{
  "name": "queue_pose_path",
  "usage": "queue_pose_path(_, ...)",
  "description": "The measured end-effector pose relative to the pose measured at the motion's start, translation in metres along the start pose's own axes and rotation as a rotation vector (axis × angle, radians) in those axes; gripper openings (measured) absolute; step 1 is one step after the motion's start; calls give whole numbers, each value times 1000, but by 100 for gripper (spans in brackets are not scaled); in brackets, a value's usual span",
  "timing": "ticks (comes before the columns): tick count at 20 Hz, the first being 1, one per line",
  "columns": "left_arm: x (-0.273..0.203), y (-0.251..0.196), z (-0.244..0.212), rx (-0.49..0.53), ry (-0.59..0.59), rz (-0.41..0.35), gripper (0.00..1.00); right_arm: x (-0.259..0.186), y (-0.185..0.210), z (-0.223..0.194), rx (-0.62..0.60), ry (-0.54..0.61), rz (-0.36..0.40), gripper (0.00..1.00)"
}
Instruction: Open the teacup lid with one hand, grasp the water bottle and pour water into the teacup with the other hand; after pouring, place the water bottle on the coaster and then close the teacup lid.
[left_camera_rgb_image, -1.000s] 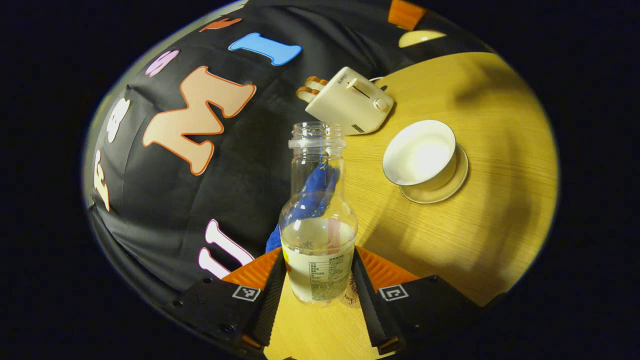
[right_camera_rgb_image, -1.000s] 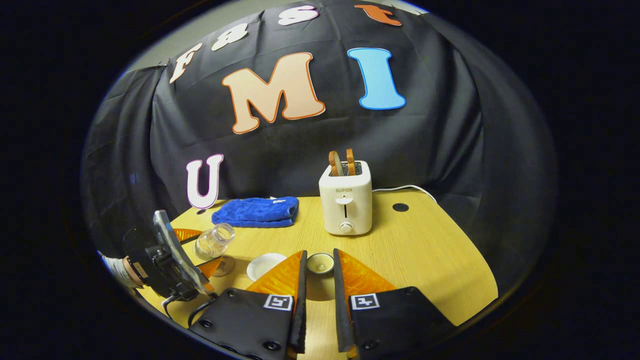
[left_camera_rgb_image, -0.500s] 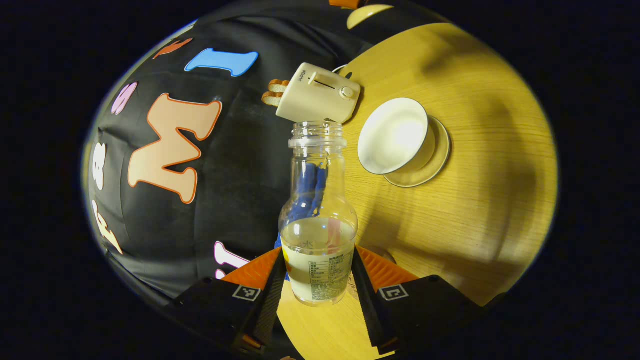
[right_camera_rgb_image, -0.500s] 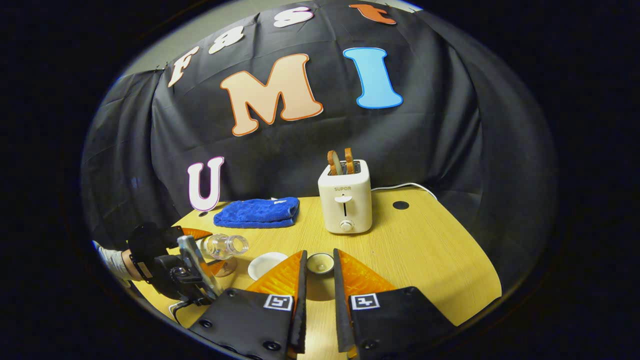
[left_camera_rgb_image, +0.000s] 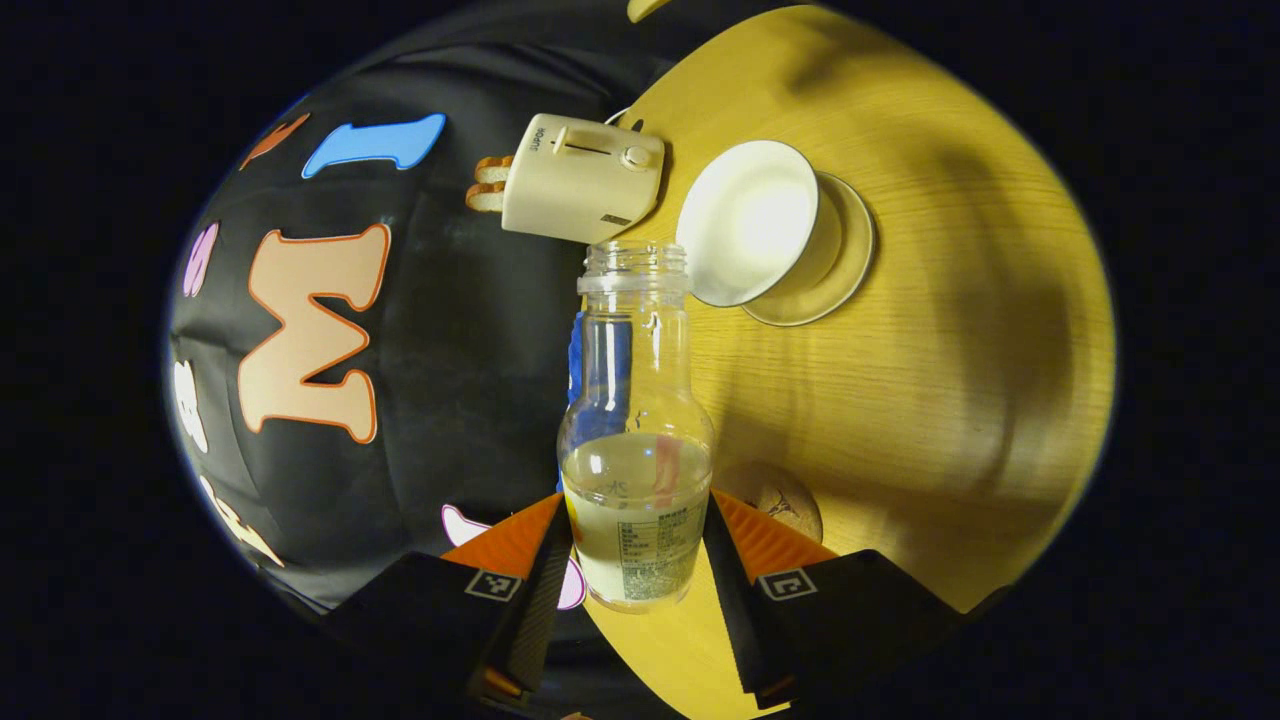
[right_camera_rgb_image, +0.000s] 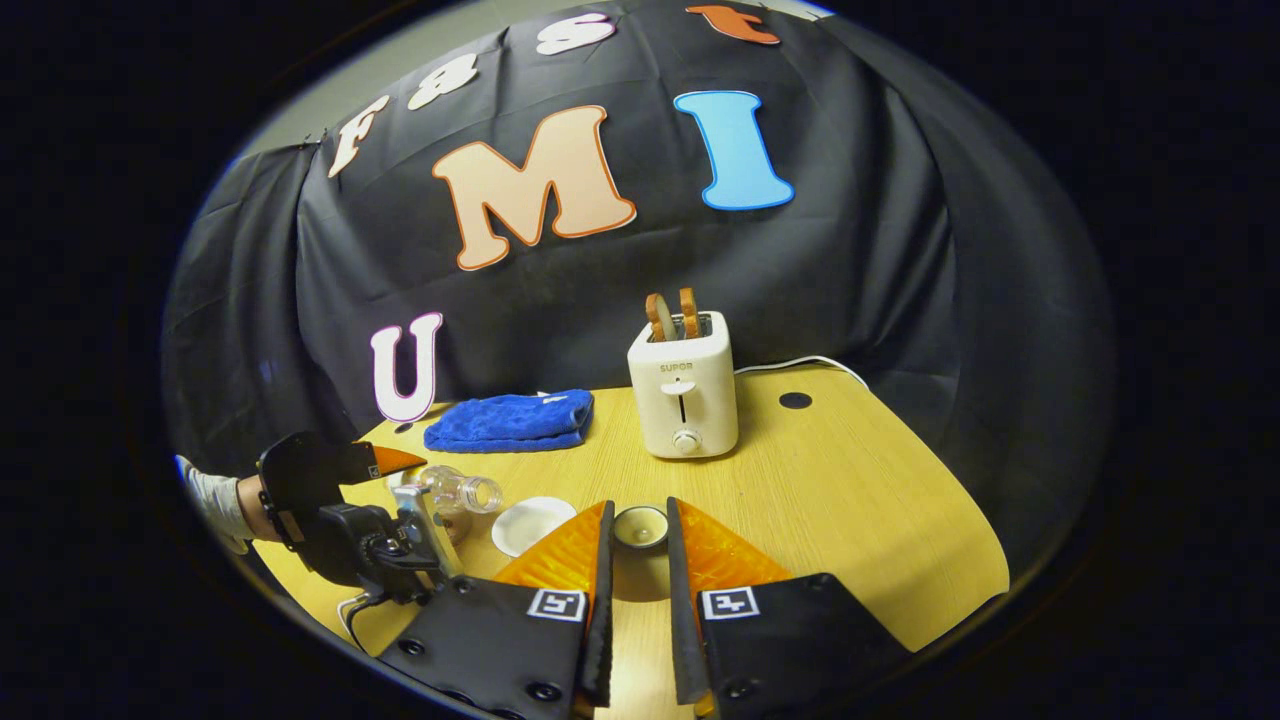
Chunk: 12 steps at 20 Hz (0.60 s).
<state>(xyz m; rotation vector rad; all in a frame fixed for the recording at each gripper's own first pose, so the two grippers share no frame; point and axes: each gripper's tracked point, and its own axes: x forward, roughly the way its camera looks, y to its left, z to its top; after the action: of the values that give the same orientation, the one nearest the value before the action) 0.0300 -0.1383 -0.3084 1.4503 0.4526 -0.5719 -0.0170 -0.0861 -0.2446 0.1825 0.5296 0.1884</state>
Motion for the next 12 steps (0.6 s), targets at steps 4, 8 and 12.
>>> queue_pose_path(4, 0, 3, 2, 79, 4, -12, 70, 1, -1, -8, 9, 13, -1, 28)
queue_pose_path(8, 0, 7, 4, 150, 15, -21, 71, 3, -5, -7, 19, 10, -6, 28)
queue_pose_path(12, 5, 15, 6, 218, 30, -24, 70, 4, -8, -6, 34, 5, -11, 25)
